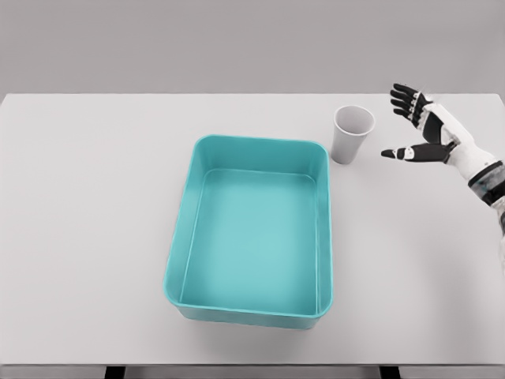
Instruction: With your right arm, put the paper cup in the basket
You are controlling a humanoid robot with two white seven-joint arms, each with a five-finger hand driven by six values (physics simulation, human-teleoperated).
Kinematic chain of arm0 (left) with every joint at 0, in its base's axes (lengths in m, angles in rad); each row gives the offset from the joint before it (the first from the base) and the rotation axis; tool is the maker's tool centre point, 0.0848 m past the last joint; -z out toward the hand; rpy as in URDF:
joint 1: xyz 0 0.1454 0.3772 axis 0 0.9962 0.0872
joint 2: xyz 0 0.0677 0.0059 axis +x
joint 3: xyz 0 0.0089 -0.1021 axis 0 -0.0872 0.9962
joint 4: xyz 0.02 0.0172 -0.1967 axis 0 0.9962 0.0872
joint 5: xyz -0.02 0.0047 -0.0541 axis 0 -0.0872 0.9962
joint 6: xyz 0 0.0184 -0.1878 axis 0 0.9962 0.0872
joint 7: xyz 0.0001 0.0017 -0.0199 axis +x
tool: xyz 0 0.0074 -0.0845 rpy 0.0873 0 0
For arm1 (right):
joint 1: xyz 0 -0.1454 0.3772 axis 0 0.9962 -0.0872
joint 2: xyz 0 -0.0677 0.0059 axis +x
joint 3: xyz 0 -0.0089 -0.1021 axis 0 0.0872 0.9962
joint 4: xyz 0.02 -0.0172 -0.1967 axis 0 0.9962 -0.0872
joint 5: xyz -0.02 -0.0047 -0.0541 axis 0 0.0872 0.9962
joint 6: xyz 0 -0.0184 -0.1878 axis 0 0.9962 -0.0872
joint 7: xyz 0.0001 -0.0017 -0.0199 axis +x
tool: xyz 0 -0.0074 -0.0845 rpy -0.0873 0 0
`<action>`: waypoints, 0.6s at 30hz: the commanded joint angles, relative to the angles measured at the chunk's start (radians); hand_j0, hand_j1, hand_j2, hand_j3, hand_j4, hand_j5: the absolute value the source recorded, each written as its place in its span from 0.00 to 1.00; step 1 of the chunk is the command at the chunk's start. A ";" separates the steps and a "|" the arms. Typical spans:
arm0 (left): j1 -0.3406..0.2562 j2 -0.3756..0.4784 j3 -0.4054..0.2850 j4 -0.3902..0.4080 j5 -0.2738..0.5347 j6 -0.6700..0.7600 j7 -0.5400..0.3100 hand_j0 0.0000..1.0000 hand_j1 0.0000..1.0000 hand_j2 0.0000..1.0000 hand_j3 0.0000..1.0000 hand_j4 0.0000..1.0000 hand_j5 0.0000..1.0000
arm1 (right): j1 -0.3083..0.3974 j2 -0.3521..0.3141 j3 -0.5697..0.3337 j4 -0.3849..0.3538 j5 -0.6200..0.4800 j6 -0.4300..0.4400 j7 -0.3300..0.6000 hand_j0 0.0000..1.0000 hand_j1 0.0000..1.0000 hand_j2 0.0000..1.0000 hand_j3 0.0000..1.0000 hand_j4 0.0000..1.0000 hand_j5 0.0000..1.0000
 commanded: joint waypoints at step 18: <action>0.000 0.000 0.000 0.000 0.000 0.000 0.000 1.00 1.00 1.00 1.00 1.00 1.00 | -0.061 0.095 0.061 0.184 0.006 -0.056 0.000 1.00 1.00 1.00 1.00 1.00 1.00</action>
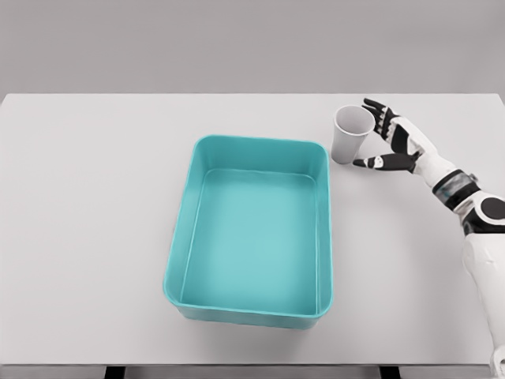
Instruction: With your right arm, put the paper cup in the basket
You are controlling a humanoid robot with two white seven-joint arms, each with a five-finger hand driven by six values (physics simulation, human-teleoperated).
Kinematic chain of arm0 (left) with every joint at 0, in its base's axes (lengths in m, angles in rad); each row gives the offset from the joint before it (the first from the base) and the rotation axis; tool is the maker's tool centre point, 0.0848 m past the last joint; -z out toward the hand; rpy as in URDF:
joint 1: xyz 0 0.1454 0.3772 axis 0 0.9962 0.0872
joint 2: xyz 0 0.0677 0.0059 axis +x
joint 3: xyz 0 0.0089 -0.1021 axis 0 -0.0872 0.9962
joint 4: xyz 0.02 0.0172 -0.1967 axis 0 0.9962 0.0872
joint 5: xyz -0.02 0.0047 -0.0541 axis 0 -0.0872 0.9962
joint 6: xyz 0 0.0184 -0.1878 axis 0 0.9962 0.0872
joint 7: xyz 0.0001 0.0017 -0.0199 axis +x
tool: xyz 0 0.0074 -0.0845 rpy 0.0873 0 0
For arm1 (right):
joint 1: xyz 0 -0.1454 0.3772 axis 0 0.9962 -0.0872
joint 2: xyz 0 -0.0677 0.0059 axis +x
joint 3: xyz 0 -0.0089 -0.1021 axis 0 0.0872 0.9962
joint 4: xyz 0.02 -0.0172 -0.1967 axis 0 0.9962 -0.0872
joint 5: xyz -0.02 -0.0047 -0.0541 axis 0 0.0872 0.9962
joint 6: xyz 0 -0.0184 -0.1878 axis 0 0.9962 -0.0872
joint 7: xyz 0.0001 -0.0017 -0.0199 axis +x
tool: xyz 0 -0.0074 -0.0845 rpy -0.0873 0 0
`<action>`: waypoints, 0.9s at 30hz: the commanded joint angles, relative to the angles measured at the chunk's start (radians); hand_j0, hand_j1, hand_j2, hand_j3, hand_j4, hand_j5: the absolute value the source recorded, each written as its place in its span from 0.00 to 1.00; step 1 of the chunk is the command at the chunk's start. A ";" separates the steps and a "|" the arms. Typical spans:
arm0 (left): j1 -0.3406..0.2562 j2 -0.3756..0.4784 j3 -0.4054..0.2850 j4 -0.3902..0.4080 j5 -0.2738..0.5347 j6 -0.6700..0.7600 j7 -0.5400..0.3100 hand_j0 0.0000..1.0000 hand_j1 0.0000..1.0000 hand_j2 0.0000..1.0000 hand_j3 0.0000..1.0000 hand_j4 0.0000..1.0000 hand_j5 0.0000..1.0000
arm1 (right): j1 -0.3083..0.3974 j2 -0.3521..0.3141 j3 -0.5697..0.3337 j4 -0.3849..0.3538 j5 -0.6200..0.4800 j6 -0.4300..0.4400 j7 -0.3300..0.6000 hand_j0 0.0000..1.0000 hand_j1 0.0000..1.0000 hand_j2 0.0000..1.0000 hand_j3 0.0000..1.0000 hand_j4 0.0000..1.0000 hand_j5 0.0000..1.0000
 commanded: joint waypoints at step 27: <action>0.000 0.000 0.000 0.000 0.000 0.000 0.000 1.00 1.00 1.00 1.00 1.00 1.00 | -0.057 0.055 0.005 0.086 0.058 -0.030 0.000 1.00 1.00 1.00 1.00 1.00 1.00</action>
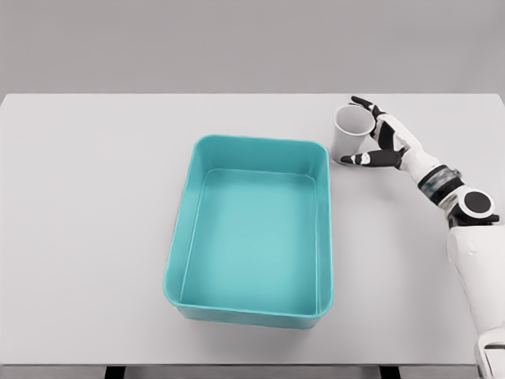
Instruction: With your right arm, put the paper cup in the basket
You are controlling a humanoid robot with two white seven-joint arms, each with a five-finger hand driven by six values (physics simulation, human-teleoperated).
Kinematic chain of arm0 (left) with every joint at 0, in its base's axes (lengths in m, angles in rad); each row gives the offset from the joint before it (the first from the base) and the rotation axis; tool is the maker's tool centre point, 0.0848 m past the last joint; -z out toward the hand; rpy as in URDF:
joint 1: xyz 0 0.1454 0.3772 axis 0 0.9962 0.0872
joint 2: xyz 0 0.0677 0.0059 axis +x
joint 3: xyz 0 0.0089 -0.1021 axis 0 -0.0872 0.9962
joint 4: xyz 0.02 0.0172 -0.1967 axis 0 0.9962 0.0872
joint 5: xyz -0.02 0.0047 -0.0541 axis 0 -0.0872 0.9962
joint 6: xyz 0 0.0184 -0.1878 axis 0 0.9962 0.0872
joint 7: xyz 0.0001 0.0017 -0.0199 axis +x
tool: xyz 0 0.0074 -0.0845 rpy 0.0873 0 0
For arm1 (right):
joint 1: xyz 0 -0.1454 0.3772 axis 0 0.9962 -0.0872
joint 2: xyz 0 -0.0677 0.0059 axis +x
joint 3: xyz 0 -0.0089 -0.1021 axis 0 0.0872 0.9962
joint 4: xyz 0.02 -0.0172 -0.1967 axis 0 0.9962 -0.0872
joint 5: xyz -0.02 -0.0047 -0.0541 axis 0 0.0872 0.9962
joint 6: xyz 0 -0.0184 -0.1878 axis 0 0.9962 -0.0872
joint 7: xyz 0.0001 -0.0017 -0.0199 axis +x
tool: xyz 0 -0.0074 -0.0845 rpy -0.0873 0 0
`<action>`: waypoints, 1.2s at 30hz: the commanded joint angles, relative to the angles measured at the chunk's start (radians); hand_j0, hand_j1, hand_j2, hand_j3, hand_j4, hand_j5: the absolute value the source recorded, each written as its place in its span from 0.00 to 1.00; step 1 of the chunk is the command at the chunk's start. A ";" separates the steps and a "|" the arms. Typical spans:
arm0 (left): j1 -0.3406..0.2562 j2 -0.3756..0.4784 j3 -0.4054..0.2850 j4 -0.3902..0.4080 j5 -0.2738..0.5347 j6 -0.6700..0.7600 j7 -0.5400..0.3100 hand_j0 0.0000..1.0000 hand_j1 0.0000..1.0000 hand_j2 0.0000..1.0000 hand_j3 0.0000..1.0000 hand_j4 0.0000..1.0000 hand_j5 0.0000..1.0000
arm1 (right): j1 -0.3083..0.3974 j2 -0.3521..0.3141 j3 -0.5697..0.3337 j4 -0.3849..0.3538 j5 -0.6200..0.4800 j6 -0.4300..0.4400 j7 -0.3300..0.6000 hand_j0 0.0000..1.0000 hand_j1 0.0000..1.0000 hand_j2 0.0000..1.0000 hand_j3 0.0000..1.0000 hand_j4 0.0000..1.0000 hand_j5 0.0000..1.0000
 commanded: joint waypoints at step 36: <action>0.000 0.000 0.000 0.000 0.000 0.000 0.000 1.00 1.00 1.00 1.00 1.00 1.00 | 0.005 -0.033 -0.005 -0.102 0.046 0.005 0.001 0.57 0.57 0.57 0.57 0.57 0.57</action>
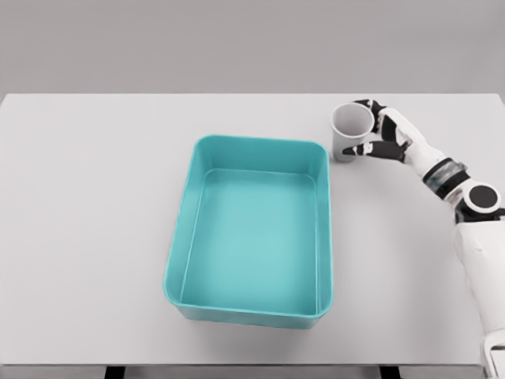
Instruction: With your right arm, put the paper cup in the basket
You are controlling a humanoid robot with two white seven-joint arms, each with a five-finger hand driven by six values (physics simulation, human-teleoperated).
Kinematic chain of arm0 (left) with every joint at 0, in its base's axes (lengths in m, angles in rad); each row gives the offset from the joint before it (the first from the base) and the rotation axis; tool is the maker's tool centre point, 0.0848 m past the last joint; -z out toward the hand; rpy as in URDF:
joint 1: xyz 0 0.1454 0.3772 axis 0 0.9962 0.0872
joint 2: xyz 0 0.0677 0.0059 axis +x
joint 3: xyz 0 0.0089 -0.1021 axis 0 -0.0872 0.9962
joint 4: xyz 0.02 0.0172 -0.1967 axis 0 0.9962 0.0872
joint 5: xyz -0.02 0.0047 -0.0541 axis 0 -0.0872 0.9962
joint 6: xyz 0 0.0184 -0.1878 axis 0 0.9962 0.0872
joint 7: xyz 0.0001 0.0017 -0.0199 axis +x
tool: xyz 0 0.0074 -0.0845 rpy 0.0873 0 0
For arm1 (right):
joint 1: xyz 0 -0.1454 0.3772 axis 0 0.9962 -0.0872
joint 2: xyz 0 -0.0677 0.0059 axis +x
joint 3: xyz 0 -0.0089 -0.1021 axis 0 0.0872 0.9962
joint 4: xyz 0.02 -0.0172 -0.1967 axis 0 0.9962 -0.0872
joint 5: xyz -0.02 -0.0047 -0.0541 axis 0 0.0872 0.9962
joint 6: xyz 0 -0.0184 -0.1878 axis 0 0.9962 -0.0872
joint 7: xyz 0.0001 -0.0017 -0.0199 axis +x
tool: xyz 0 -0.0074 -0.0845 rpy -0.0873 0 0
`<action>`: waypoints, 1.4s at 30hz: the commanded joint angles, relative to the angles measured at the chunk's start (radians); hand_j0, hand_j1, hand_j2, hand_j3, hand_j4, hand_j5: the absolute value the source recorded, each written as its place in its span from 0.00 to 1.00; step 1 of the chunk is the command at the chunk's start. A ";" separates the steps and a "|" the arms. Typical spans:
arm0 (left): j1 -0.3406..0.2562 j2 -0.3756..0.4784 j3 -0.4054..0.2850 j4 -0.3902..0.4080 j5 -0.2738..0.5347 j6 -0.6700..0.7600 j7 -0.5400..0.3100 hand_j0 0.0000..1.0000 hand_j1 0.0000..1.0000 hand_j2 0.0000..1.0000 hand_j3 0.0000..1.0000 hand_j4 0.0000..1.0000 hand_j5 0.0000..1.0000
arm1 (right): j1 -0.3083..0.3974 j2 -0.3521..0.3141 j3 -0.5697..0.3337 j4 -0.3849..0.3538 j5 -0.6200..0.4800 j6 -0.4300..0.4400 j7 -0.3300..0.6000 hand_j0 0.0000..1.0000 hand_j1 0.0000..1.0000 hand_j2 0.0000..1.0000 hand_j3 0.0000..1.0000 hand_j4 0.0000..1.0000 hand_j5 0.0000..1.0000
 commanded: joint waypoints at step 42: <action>0.002 0.000 0.000 0.000 0.000 0.000 0.000 1.00 1.00 1.00 1.00 1.00 1.00 | 0.229 -0.126 -0.042 -0.677 -0.008 -0.033 0.000 0.57 0.57 0.57 0.57 0.57 0.57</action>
